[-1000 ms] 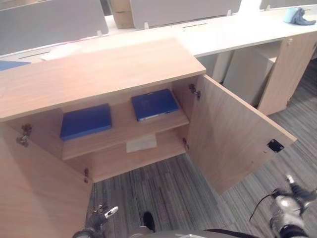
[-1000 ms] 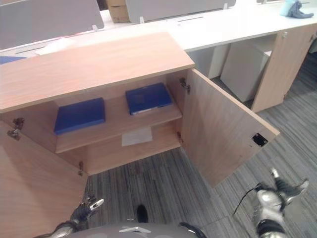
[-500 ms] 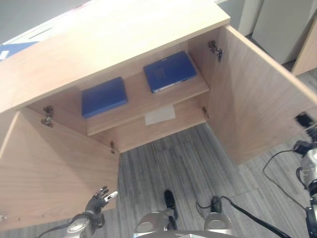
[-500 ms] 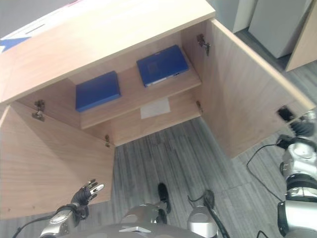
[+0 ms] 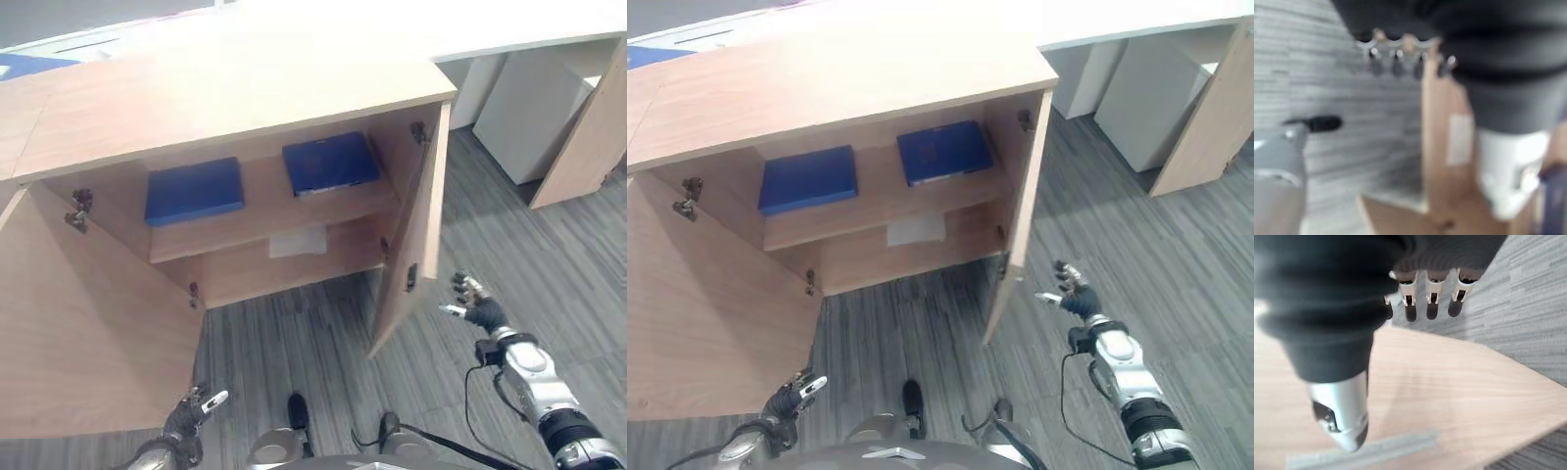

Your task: Put the empty folder in the office cabinet

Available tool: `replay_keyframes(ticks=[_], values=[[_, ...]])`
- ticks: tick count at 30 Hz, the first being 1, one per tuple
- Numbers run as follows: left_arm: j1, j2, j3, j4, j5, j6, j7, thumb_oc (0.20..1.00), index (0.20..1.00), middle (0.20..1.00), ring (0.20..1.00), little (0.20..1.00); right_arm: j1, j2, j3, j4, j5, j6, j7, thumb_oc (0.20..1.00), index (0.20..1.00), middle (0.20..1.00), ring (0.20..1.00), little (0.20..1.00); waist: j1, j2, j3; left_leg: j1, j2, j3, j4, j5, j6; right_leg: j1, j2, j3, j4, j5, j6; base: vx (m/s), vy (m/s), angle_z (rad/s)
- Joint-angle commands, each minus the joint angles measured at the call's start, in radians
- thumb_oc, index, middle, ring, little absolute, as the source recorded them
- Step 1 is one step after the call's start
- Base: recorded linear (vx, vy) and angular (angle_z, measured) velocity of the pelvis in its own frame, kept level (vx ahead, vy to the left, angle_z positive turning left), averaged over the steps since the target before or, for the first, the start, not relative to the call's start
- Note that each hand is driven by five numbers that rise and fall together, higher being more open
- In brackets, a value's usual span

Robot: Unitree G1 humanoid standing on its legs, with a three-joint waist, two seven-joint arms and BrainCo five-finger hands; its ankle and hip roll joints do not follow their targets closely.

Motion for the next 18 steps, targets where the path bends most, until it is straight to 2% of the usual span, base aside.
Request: replay_keyframes(ticks=[1,5,10,14,15,16,18], values=[[-0.033,0.016,0.04,-0.026,-0.024,-0.082,0.079,1.0,1.0,1.0,1.0,1.0,-0.046,0.005,0.034,-0.037,-0.035,-0.075,-0.042,1.0,1.0,1.0,1.0,1.0,0.038,-0.009,-0.023,0.087,0.016,0.029,-0.005,-0.117,-0.037,-0.033,0.013,-0.042,0.009,-0.008,-0.011,0.08,0.071,0.18],[-0.032,0.004,0.043,-0.057,-0.053,-0.125,0.187,1.0,1.0,1.0,1.0,1.0,-0.083,0.046,0.077,0.001,-0.014,-0.072,-0.092,1.0,1.0,1.0,1.0,1.0,0.082,-0.022,-0.032,0.088,0.008,0.003,-0.006,-0.124,-0.031,-0.009,0.011,-0.067,0.005,-0.01,-0.012,0.07,0.075,0.19],[-0.026,-0.01,0.075,-0.053,-0.046,-0.194,0.312,1.0,1.0,1.0,1.0,1.0,-0.154,0.073,0.107,0.071,0.017,-0.031,-0.163,1.0,1.0,1.0,1.0,1.0,0.14,-0.035,-0.037,0.087,-0.002,-0.032,-0.006,-0.129,-0.027,0.018,0.005,-0.099,0.002,-0.01,-0.011,0.07,0.06,0.41],[-0.02,0.003,0.118,-0.052,-0.027,-0.287,0.428,1.0,1.0,1.0,1.0,1.0,-0.217,0.092,0.105,0.153,0.042,0.05,-0.247,1.0,1.0,1.0,1.0,1.0,0.181,-0.042,-0.039,0.087,-0.008,-0.055,-0.006,-0.129,-0.025,0.034,-0.003,-0.122,0.004,-0.008,-0.007,0.07,0.076,0.31],[-0.023,0.009,0.134,-0.061,-0.02,-0.3,0.461,1.0,1.0,1.0,1.0,1.0,-0.227,0.1,0.097,0.191,0.047,0.064,-0.271,1.0,1.0,1.0,1.0,1.0,0.193,-0.043,-0.039,0.088,-0.01,-0.062,-0.006,-0.129,-0.023,0.039,-0.007,-0.129,0.004,-0.006,-0.005,0.08,0.113,0.38],[-0.024,0.017,0.162,-0.071,-0.009,-0.348,0.525,1.0,1.0,1.0,1.0,1.0,-0.232,0.109,0.08,0.24,0.045,0.079,-0.292,1.0,1.0,1.0,1.0,1.0,0.207,-0.045,-0.038,0.086,-0.012,-0.069,-0.006,-0.128,-0.021,0.044,-0.01,-0.139,0.005,-0.006,-0.002,0.07,0.102,0.31],[-0.029,0.024,0.191,-0.078,-0.001,-0.381,0.58,1.0,1.0,1.0,1.0,1.0,-0.226,0.112,0.071,0.274,0.022,0.085,-0.291,1.0,1.0,1.0,1.0,1.0,0.217,-0.046,-0.035,0.085,-0.015,-0.077,-0.006,-0.127,-0.018,0.048,-0.014,-0.145,0.008,-0.003,0.001,0.05,0.083,0.33]])
